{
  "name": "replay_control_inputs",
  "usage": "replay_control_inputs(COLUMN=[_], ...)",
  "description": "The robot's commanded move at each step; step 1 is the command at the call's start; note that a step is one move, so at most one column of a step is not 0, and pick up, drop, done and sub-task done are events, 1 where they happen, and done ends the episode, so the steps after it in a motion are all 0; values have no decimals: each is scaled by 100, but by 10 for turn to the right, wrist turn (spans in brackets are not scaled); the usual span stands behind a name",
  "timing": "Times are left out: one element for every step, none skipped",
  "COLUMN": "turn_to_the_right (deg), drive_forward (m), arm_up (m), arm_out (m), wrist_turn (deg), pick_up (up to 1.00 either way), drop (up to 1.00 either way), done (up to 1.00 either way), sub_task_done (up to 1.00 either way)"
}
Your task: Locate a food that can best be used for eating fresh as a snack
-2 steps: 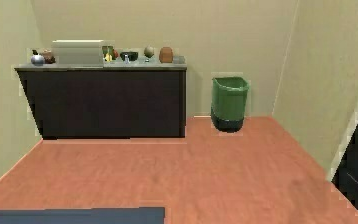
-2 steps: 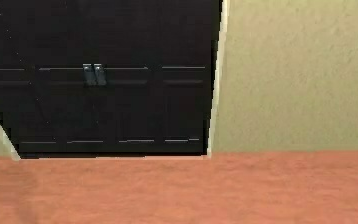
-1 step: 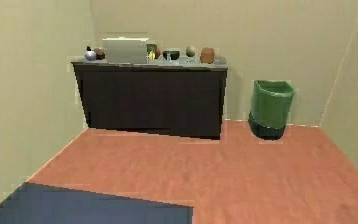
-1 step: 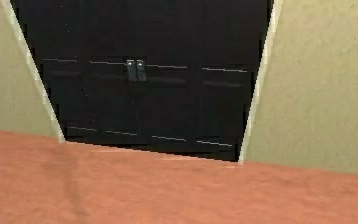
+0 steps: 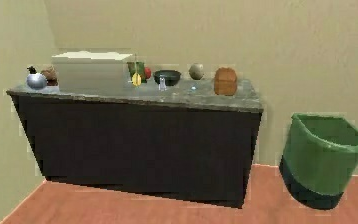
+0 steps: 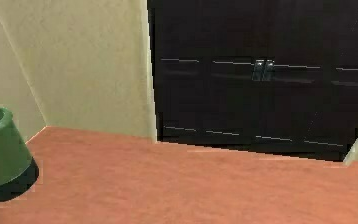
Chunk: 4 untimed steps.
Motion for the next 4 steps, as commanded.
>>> replay_control_inputs(turn_to_the_right=[-30, 0, -120, 0], drive_forward=[0, 70, 0, 90], arm_up=[0, 0, 0, 0], arm_out=[0, 0, 0, 0], wrist_turn=[0, 0, 0, 0], pick_up=[0, 0, 0, 0], drop=[0, 0, 0, 0], done=[0, 0, 0, 0], sub_task_done=[0, 0, 0, 0])
